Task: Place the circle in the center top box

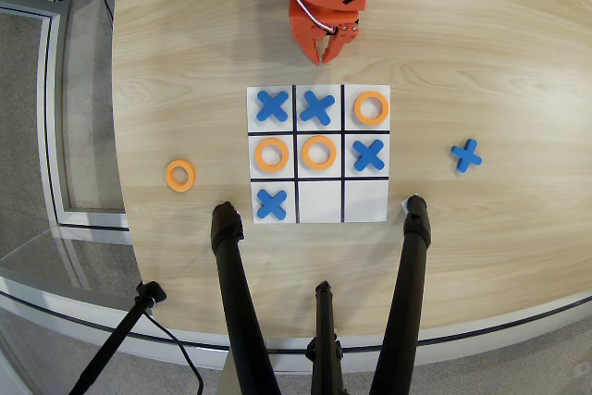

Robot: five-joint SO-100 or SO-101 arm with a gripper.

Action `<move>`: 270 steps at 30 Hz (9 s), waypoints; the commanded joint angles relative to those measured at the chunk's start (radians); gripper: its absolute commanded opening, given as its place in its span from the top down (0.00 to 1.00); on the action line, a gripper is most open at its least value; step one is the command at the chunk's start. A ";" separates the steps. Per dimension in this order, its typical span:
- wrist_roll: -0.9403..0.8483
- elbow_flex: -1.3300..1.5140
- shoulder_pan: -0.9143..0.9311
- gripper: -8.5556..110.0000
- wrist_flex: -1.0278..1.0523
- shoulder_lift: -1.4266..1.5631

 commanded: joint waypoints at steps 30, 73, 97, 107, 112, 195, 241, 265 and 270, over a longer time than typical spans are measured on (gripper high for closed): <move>0.008 0.055 -0.005 0.93 0.006 -0.008; 0.021 -1.011 0.388 0.74 -0.327 -1.213; 0.011 -1.666 0.560 0.73 -0.497 -2.029; -0.003 -1.898 0.615 0.73 -0.497 -2.275; -0.023 -1.980 0.640 0.73 -0.499 -2.370; 0.356 -1.348 -0.055 0.93 -0.477 -1.781; 0.328 -1.816 -0.014 0.90 -0.512 -2.309; 0.330 -1.813 -0.029 0.84 -0.505 -2.273; 0.319 -1.830 0.002 0.83 -0.474 -2.181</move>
